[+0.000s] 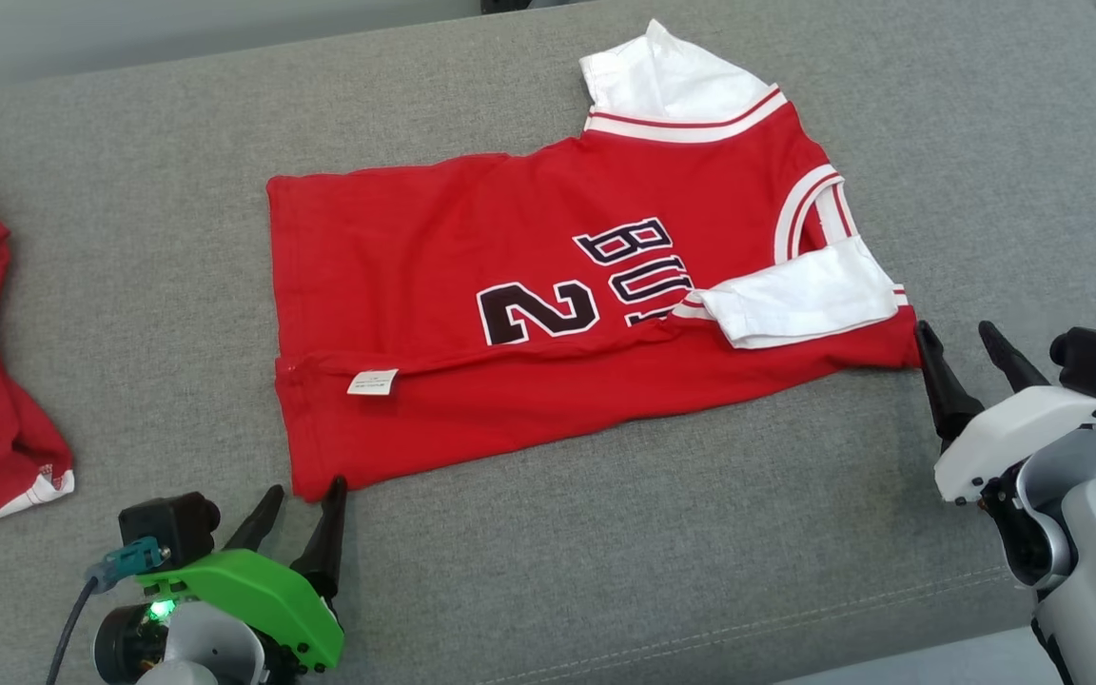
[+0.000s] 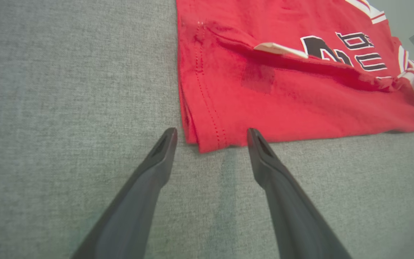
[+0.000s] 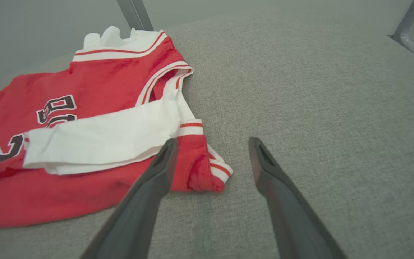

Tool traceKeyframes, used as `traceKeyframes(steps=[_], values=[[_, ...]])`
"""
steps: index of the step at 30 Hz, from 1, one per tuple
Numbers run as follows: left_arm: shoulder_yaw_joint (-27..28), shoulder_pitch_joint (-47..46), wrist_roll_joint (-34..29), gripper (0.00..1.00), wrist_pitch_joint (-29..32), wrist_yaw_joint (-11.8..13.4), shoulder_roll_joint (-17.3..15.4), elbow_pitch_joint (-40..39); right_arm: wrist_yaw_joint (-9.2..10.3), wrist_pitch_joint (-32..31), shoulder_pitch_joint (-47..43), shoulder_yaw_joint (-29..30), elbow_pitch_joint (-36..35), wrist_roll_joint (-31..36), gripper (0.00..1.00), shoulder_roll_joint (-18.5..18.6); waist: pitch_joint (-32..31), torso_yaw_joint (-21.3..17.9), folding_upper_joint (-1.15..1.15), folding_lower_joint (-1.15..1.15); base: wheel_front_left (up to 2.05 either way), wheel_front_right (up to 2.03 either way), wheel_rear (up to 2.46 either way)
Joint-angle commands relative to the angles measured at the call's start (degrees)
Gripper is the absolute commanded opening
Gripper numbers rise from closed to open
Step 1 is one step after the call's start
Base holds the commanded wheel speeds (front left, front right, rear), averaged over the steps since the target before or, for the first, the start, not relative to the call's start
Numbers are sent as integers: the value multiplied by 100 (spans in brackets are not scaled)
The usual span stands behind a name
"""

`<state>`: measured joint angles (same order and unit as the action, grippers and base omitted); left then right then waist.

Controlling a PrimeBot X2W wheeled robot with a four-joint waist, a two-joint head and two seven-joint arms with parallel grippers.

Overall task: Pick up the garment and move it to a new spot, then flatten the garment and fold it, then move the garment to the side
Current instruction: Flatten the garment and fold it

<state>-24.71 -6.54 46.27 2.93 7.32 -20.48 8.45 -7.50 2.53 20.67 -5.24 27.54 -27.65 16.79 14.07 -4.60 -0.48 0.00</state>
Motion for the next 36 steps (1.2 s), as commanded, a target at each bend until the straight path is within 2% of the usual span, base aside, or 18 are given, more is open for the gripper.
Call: traceKeyframes(steps=[1,4,10,18,19,20,21,22,28,36], values=[[18,28,38,100,12,34,15,-7,2,-41,-49,37,-55,34,100,22,50,-20,48,0,0,0,0],[45,-77,96,100,84,75,46,8,1,-266,-135,117,-157,174,100,-17,124,-42,48,0,0,0,0],[30,-316,179,100,177,-7,94,176,2,-599,-27,115,-37,237,100,-193,236,-9,48,0,0,0,0],[-76,-598,231,100,355,-119,148,492,2,-724,231,-134,254,117,100,-200,340,68,48,0,0,0,0],[-105,-621,244,91,397,-156,156,519,2,-742,249,-187,277,84,100,-189,343,76,48,0,0,0,0],[-121,-640,264,35,397,-187,175,538,2,-737,267,-222,291,45,49,-172,342,84,48,0,0,0,0],[-157,-655,265,0,436,-235,186,557,2,-747,283,-251,311,-11,22,-161,338,90,48,0,0,0,0],[-205,-651,258,0,485,-289,188,578,1,-764,289,-291,321,-69,1,-149,324,95,48,0,0,0,0],[-170,-574,399,0,523,-442,98,495,2,-961,316,-456,243,-603,0,90,126,95,48,0,0,0,0],[31,-489,556,0,785,-331,-291,-301,2,-1634,360,-621,-521,-1439,0,722,-45,68,48,0,0,0,0]])
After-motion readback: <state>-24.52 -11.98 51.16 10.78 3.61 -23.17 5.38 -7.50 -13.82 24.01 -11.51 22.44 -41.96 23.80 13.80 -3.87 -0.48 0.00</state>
